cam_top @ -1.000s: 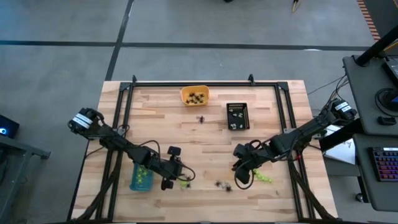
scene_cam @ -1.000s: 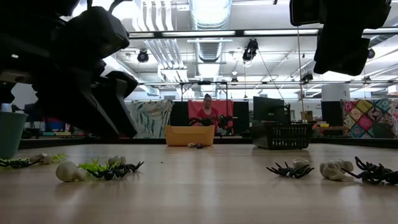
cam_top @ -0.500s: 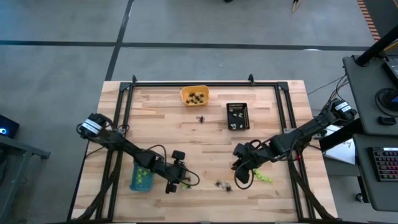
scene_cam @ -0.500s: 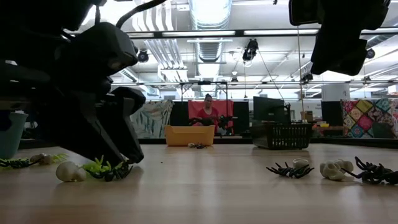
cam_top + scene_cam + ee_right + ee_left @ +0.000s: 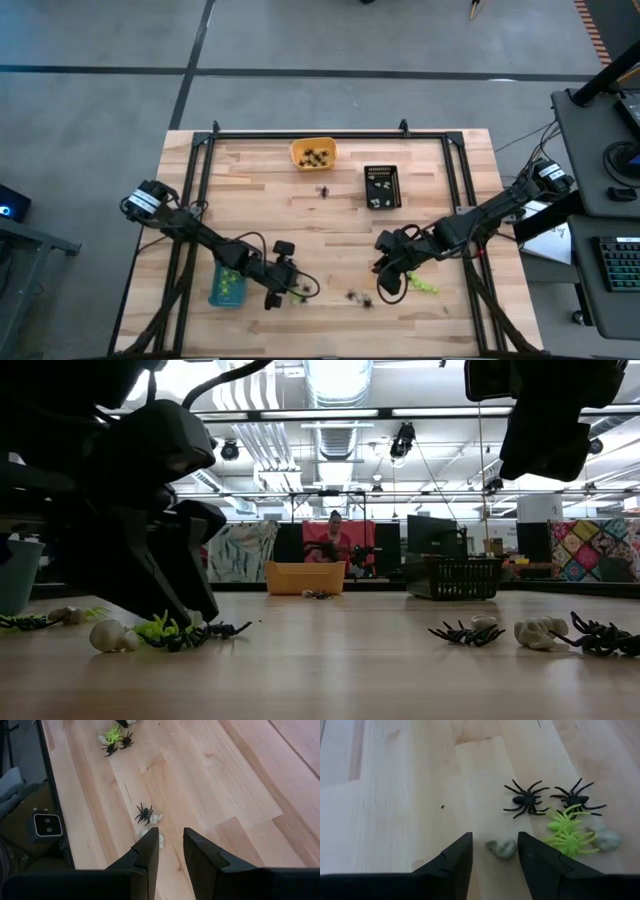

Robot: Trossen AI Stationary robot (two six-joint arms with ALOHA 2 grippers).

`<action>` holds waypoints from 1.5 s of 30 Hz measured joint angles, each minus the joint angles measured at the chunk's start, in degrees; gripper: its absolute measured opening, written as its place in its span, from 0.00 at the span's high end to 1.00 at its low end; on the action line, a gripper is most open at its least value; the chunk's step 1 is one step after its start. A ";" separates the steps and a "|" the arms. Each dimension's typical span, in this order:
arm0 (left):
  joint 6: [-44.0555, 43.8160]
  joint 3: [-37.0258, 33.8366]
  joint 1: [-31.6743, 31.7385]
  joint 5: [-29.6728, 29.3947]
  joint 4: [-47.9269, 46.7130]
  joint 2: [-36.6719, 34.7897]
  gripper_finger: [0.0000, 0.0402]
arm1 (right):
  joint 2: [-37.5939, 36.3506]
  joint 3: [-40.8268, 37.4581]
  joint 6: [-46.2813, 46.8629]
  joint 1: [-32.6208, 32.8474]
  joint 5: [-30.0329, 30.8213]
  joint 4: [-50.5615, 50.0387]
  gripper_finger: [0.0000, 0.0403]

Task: Sort Halloween decoration
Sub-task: Put the white skull toy into the black bin

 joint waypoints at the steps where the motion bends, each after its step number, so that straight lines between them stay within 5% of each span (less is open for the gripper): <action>1: -0.08 0.00 0.00 0.01 -0.07 0.00 0.67 | 0.00 0.00 0.01 0.00 0.00 0.01 0.80; 18: -0.11 -0.07 0.02 -1.18 -0.08 -0.04 0.97 | 0.00 0.00 -0.17 0.00 0.18 0.02 0.80; 31: 3.14 -0.22 0.79 -5.02 0.04 -3.93 0.99 | 0.00 0.00 -4.56 0.46 0.81 0.07 0.80; 45: 12.49 0.87 8.06 -4.15 5.52 -12.29 0.99 | -0.98 -0.02 -21.54 3.52 13.41 0.50 0.80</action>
